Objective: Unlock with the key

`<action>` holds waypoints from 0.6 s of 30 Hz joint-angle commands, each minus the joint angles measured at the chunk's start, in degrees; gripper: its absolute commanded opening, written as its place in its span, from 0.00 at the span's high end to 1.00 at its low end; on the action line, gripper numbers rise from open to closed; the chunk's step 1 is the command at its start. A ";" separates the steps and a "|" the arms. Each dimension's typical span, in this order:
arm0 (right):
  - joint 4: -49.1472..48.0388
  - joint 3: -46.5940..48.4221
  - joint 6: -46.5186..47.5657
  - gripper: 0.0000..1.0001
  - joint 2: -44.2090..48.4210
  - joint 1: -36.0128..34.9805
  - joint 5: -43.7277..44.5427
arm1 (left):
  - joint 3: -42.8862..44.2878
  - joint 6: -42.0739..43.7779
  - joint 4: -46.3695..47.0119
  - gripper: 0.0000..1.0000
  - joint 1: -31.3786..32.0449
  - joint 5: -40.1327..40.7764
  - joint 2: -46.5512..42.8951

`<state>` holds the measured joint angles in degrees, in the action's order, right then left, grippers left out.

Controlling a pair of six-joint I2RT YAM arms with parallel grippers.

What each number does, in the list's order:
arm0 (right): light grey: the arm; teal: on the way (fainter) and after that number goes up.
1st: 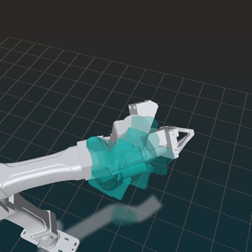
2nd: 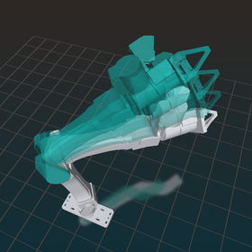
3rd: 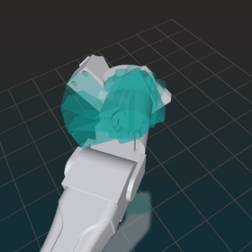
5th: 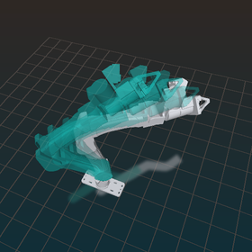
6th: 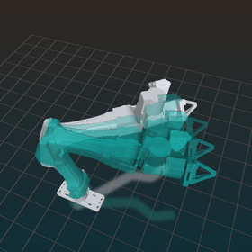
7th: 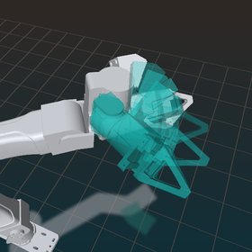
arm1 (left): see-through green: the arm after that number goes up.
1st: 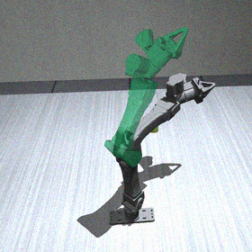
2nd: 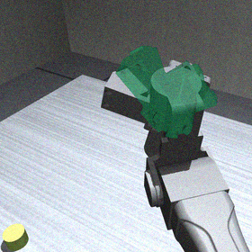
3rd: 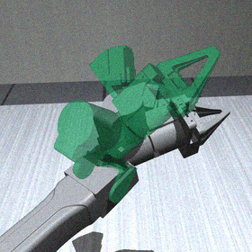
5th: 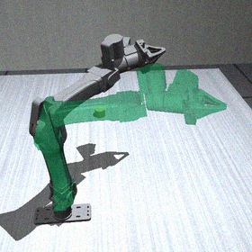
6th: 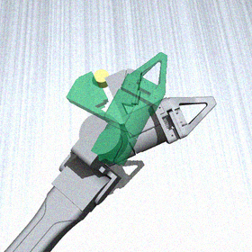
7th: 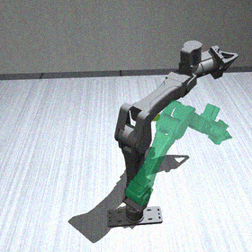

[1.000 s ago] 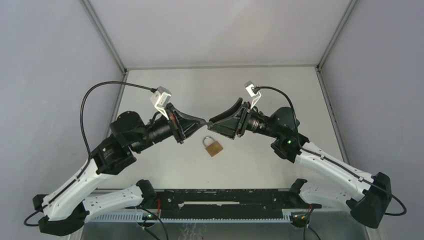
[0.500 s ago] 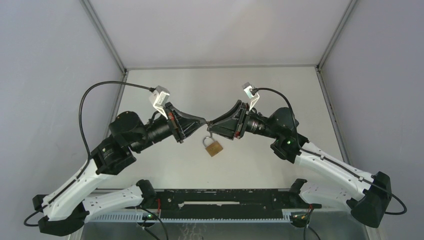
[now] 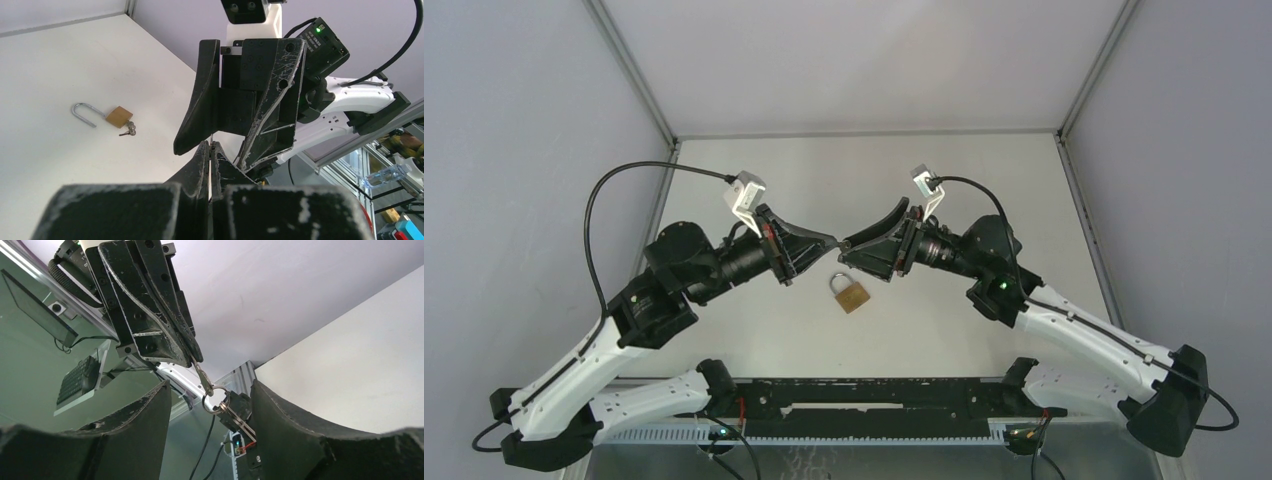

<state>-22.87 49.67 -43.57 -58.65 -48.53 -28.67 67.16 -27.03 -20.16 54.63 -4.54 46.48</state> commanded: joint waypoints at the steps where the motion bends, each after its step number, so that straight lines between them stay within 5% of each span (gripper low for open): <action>1: 0.46 2.27 2.51 0.35 2.32 -0.64 2.70 | -0.62 -0.66 2.84 1.00 0.21 0.84 -0.17; 18: -1.04 2.27 2.94 0.50 2.24 -1.59 2.53 | -0.23 -1.19 2.57 1.00 0.21 1.40 0.99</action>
<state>-20.91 49.67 -40.99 -56.14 -49.45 -25.74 67.16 -27.16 -20.18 54.63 -3.33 47.62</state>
